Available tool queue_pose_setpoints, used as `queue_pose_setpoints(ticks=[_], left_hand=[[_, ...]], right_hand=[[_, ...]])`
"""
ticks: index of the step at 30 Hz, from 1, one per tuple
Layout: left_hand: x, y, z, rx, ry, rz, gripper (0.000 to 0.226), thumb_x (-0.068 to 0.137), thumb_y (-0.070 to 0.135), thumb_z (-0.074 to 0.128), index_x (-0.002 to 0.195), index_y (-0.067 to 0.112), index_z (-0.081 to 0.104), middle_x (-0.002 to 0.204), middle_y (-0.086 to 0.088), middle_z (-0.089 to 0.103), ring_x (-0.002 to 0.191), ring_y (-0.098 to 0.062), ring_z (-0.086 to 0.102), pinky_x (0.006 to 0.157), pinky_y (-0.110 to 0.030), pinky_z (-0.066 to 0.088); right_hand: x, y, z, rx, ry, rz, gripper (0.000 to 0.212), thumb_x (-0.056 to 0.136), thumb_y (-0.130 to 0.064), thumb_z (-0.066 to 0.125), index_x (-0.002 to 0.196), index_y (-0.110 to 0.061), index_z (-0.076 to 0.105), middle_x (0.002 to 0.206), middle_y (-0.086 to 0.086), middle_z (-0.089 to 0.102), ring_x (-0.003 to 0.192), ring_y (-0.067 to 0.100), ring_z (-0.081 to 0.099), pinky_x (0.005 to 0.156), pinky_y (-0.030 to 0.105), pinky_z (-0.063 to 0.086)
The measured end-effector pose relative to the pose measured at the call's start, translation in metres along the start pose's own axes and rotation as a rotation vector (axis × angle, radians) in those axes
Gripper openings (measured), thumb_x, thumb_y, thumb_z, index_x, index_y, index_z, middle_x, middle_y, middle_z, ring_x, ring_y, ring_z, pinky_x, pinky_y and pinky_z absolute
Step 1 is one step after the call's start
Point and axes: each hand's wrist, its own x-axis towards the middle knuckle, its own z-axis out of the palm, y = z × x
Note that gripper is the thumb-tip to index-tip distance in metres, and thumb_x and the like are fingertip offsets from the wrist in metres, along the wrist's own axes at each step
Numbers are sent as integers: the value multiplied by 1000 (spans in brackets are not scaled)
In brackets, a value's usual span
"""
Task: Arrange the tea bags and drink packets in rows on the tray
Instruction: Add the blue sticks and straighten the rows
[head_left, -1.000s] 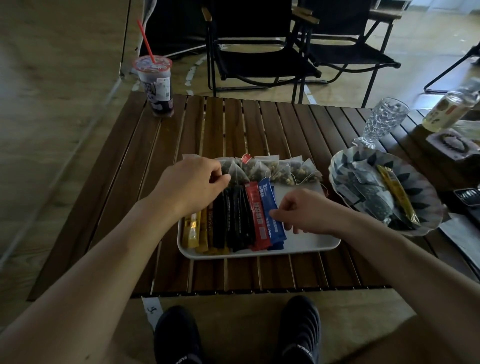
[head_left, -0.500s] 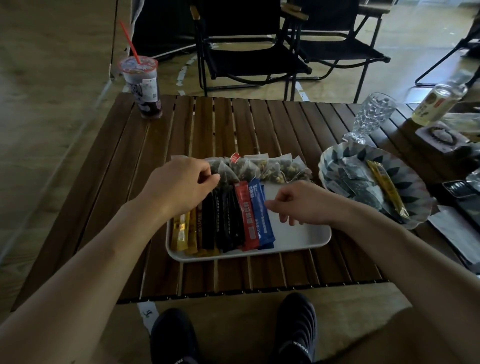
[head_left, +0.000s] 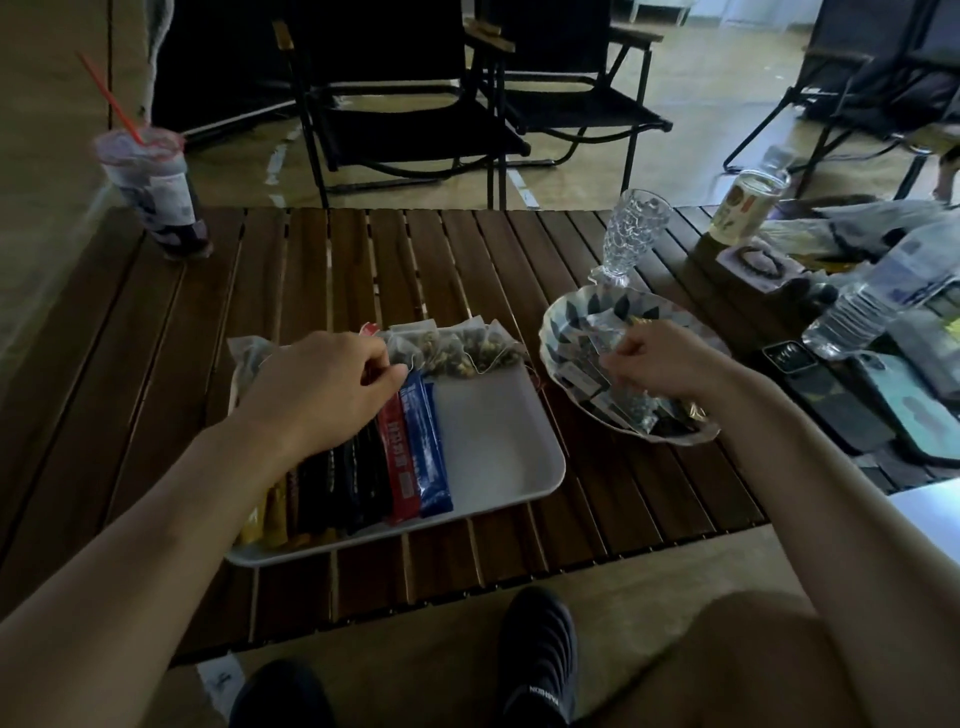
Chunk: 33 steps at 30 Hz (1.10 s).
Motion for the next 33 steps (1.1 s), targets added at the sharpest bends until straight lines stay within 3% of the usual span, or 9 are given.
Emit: queue_pose_setpoints(ticks=[4,7,10,19,22,25,29,31,33], left_hand=[[3,13,2,28,6,16,24,97,51,46,82,32,50,73,11,56,62,2,47,48,-20,27],[7,17,6,-25,-7,38,25,97,49,48,78,32,50,68,10,54,60,-1,51,48,-20,30],[11,21,11,-31,4,56,25,97,48,49,79,31,53,67,11,53,60,0,50,49,-19,31],[8,16,11,-37,0,80,27,97,47,49,72,37,43,67,14,48,58,1,47,49,-17,29],[8,9,12,-38,1,71,23,96,48,49,79,34,50,71,13,52,62,1,50,49,-18,31],[6,2,12,-13,4,64,24,96,50,48,86,30,55,76,12,55,66,0,51,51,-18,33],[-1,-13,5,-32,8,34,25,95,50,49,85,29,57,83,10,60,70,-4,54,56,-24,39],[-8,-23,-2,-43,-10,7,23,95,51,48,88,30,56,81,11,58,70,-2,54,55,-23,39],[-15,-34,-8,-46,-14,-17,19,96,51,48,86,35,53,77,13,56,68,-1,53,53,-23,37]], right_hand=[[5,27,-7,10,62,119,24,92,-34,65,85,-12,72,79,4,71,77,22,68,72,33,53],[6,35,-9,-45,149,157,20,89,-32,70,95,-14,74,91,1,66,94,22,62,76,27,43],[11,39,-10,-93,199,223,36,83,-38,74,106,-11,72,109,6,65,107,28,59,79,30,43],[21,56,-7,-94,199,367,22,80,-32,71,91,-12,71,96,10,66,84,25,58,59,27,39],[15,47,-10,-33,240,363,21,84,-29,66,79,-8,70,84,12,64,77,26,60,50,24,34],[3,25,-15,320,269,304,20,90,-29,66,81,-12,70,79,8,65,73,22,62,55,24,40],[-5,-11,-16,1015,-24,217,15,95,-15,59,104,-6,67,76,3,64,59,11,61,55,25,51],[-4,-26,-11,1146,-170,152,20,98,-14,54,114,-7,63,78,2,64,59,8,62,50,22,51],[-6,-43,-5,1148,-290,103,17,97,-20,57,106,-8,66,84,3,63,66,10,62,56,23,52]])
